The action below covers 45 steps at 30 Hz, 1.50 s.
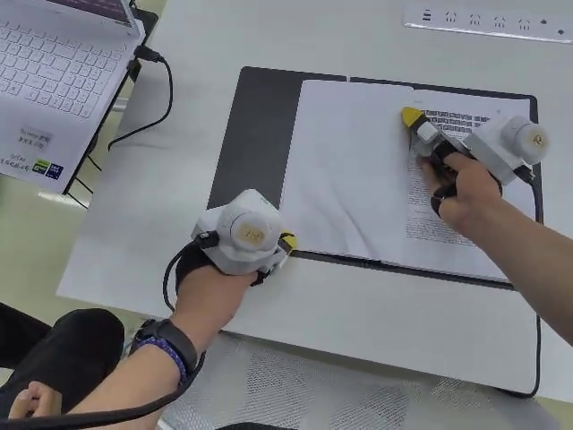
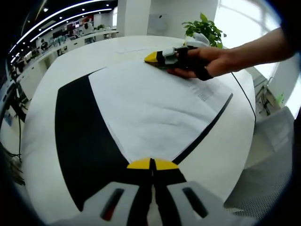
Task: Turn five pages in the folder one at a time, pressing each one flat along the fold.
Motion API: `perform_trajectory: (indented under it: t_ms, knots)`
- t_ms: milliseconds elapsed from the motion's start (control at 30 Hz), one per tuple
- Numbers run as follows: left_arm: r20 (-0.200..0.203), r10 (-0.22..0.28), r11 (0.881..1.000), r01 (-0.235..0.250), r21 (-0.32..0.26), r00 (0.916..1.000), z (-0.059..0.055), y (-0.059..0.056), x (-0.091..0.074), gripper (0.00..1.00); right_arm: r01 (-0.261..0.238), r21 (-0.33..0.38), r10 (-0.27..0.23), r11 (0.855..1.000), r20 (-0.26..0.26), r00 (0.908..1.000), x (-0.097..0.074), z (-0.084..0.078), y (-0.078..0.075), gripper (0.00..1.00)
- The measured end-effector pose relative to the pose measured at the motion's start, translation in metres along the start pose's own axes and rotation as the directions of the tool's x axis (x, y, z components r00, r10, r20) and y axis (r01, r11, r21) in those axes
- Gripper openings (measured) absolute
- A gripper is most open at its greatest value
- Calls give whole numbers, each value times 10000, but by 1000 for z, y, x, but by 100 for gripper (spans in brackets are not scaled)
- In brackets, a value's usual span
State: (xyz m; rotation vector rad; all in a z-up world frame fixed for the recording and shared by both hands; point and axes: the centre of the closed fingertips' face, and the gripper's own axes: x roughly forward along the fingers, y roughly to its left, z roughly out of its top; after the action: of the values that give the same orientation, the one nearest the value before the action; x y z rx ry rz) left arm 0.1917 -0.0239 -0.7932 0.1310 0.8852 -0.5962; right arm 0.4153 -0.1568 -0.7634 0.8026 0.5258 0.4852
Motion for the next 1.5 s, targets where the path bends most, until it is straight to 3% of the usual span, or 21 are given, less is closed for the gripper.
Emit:
perform_trajectory:
  t_ms: [233, 300, 367, 633, 733, 800, 867, 1000, 1067, 1133, 1267, 1333, 1500]
  knots:
    - [16, -23, 10000, 23, -25, 10000, 0, 0, 1, 0, 236, 7, -236, 9997, 270, 9994, 9, 9, -1, 0]
    - [57, -10, 10000, 11, -80, 10000, 0, 0, 1, 0, 327, 134, -332, 9994, 385, 9987, 17, 15, -11, 0]
    - [101, 3, 10000, -2, -82, 9999, -1, 0, 1, 0, 399, 278, -412, 9988, 463, 9981, 15, 13, -13, 0]
    - [118, 85, 10000, -84, -48, 9999, -1, 0, 1, 0, 715, 31, -715, 9974, 331, 9969, 34, 24, -14, 0]
    - [109, 56, 10000, -55, -61, 9999, -1, 0, 1, 0, 691, 406, -707, 9968, 397, 9967, 40, 29, -21, 0]
    - [121, 38, 10000, -37, -91, 9999, -1, 1, 1, 0, 612, 230, -621, 9979, 398, 9973, 40, 29, -19, 0]
    - [136, 39, 9999, -37, -94, 9999, -1, 1, 1, 0, 525, -390, -512, 9979, 341, 9981, 40, 28, -18, 0]
    - [177, 13, 9999, -10, -138, 9998, -1, 1, 1, 0, 553, -310, -540, 9980, 427, 9976, 38, 27, -16, 0]
    - [392, -68, 9980, 92, -618, 9992, 0, 2, 1, 0, 583, -615, -559, 9964, 402, 9976, 35, 24, -12, 0]
    - [422, -79, 9982, 105, -598, 9991, -1, 2, 1, 0, 510, -951, -486, 9942, 276, 9984, 33, 20, -12, 0]
    - [405, -39, 9988, 58, -491, 9992, 0, 1, 1, 0, 325, -1191, -312, 9924, 134, 9994, 19, 11, -3, 0]
    - [399, -95, 9986, 116, -525, 9992, 0, 1, 1, 0, 381, -1867, -392, 9817, -23, 9992, 12, 5, 1, 0]
    - [293, -221, 9984, 236, -509, 9993, 0, 1, 1, 0, 384, -1796, -389, 9830, 11, 9992, 2, -2, 3, 0]
